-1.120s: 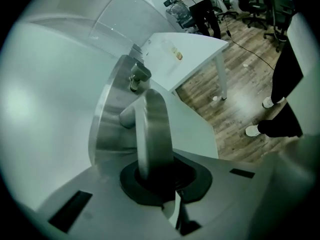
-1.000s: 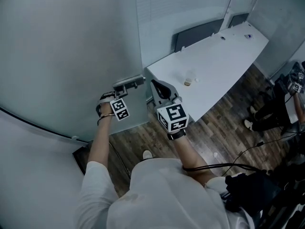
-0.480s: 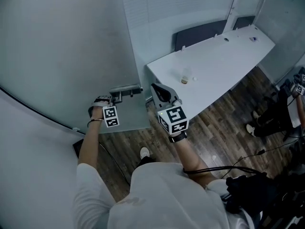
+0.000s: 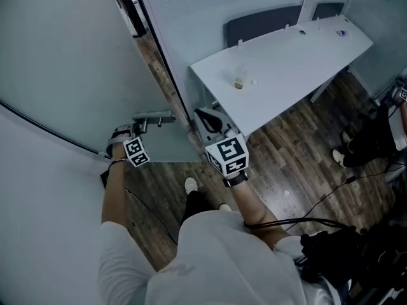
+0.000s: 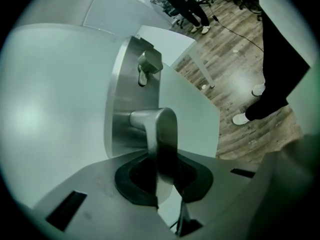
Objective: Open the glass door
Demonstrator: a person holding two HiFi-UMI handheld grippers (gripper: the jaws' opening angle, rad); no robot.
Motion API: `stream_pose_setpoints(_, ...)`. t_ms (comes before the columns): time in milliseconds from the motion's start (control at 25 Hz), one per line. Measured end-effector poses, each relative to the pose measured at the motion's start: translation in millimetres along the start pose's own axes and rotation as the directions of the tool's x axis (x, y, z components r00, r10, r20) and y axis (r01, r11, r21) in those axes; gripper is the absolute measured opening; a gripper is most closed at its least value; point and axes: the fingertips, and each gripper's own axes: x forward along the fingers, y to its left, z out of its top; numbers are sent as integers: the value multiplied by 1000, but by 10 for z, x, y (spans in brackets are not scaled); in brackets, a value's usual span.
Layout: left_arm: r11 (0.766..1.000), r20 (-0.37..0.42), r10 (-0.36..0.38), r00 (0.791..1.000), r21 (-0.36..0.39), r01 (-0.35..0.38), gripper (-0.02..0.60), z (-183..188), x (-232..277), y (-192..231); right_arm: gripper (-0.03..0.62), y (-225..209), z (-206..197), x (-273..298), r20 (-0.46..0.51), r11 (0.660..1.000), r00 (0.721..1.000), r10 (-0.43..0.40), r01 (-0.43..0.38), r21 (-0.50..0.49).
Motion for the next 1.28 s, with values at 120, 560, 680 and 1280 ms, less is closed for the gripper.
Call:
stream_pose_setpoints(120, 999, -72, 13, 997, -34, -16, 18, -60, -183, -138, 2, 22, -82, -221, -8, 999, 1000, 27, -27, 33)
stream_pose_setpoints(560, 999, -158, 44, 987, -8, -46, 18, -367, -760, -755, 3, 725, -59, -454, 30, 974, 973, 228, -228, 0)
stream_pose_setpoints(680, 998, -170, 58, 984, 2, -59, 18, -431, -868, -939, 3, 1051, -83, -449, 38, 953, 953, 302, -301, -27)
stream_pose_setpoints(1280, 993, -90, 103, 991, -45, -108, 75, -995, -1614, -1918, 3, 2489, -253, -533, 37, 898, 898, 439, -437, -50)
